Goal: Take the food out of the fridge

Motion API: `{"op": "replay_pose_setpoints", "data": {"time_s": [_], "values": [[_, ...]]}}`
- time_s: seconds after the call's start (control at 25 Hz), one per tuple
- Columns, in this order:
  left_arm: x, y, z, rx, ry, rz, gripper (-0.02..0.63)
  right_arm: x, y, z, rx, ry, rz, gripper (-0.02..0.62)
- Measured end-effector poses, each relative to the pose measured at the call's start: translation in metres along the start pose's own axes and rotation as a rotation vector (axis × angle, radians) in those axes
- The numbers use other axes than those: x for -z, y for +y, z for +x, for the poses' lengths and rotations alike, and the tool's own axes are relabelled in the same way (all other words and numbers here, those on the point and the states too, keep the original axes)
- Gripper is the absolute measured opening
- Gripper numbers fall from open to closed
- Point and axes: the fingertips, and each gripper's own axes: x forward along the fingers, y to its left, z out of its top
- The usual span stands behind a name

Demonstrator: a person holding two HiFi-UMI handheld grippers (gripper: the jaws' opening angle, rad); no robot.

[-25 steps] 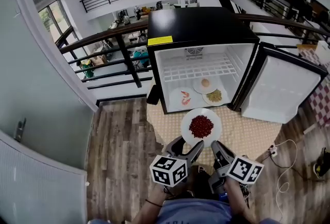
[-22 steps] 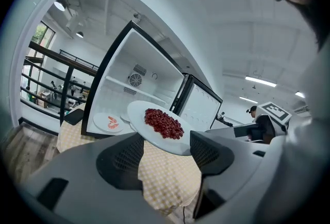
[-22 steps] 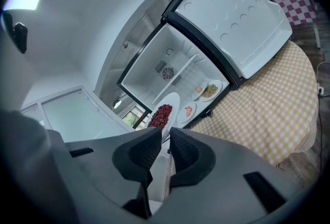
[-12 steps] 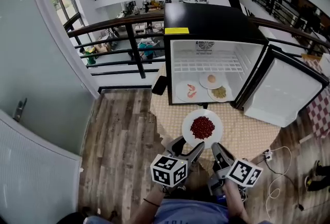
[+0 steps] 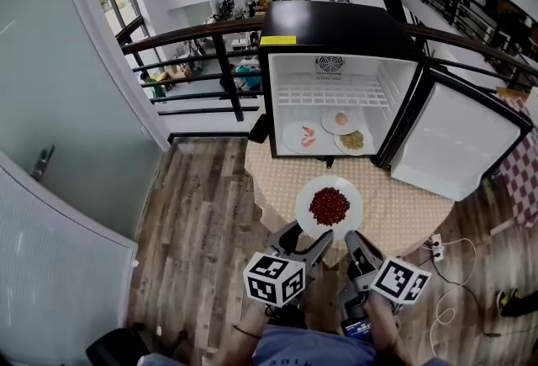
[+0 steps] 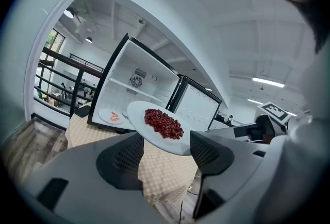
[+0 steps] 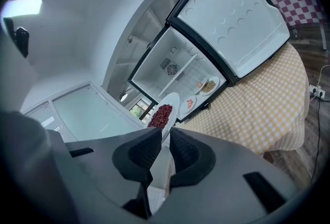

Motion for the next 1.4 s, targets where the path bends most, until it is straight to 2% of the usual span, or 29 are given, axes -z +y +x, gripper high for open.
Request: {"op": "replay_pose_setpoints", "data": {"time_s": [0.4,0.8,1.08,1.4], "values": [[0.062,-0.104,-0.023,-0.023,0.005,-0.023,0.29,0.017,-0.035,-0.114,-0.026,0.018,-0.017,0.057],[0.106,-0.192,-0.057,-0.029,-0.015,-0.008,0.29,0.039,-0.054,-0.213,-0.046,0.009,-0.035,0.057],[0.129,-0.228,-0.088,-0.043,-0.01,0.004,0.291,0.064,-0.055,-0.259,-0.069,0.014,-0.03,0.058],[0.151,-0.245,-0.124,-0.078,-0.009,-0.002,0.29,0.099,-0.054,-0.286,-0.101,0.052,-0.021,0.061]]}}
